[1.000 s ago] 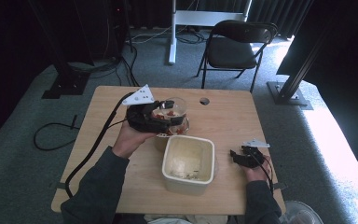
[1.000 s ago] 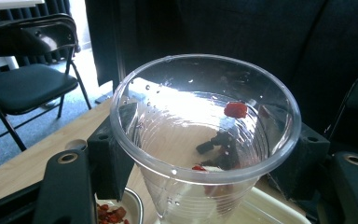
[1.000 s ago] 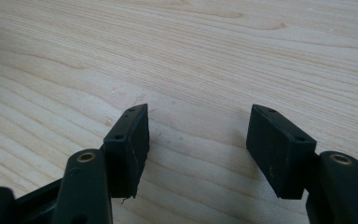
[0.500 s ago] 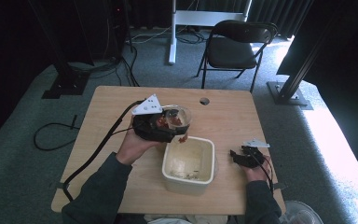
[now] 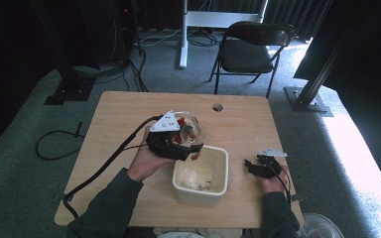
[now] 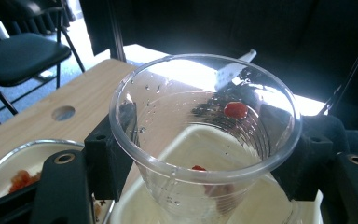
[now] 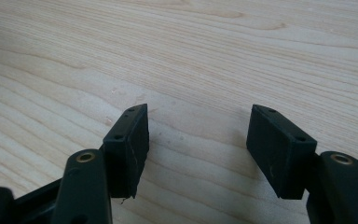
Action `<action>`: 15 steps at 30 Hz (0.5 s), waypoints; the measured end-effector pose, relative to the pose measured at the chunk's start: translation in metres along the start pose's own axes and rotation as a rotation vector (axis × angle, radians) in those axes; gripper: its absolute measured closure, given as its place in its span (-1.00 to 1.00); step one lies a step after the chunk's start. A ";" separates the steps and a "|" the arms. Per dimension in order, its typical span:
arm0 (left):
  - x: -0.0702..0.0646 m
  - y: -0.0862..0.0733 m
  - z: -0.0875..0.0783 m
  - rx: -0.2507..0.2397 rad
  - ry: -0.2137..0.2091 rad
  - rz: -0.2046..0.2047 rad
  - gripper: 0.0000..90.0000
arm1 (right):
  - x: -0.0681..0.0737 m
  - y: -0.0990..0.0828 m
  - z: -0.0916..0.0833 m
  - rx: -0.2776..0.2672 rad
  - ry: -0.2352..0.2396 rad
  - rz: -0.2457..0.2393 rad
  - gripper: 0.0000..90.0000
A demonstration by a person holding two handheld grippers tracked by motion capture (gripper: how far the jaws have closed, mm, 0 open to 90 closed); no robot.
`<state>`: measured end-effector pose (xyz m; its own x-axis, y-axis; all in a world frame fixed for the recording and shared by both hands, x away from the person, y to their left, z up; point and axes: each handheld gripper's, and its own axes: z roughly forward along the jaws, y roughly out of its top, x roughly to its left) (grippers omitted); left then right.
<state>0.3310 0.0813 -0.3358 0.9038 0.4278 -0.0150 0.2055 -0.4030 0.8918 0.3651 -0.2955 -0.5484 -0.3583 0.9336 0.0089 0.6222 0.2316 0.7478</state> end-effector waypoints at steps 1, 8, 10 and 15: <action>-0.001 -0.001 0.002 0.009 0.001 0.003 -0.30 | 0.000 0.000 0.000 0.000 0.000 0.000 -0.15; -0.006 -0.007 0.010 0.041 -0.009 0.012 -0.31 | 0.000 0.000 0.000 -0.001 0.000 0.000 -0.15; -0.007 -0.008 0.010 0.044 -0.010 0.015 -0.31 | 0.000 0.000 0.000 -0.001 0.000 0.000 -0.15; -0.008 -0.013 0.011 0.031 -0.016 0.000 -0.31 | 0.000 0.000 0.000 -0.001 0.000 0.001 -0.15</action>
<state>0.3258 0.0739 -0.3520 0.9096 0.4148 -0.0229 0.2174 -0.4282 0.8771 0.3651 -0.2954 -0.5485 -0.3578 0.9338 0.0094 0.6217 0.2307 0.7485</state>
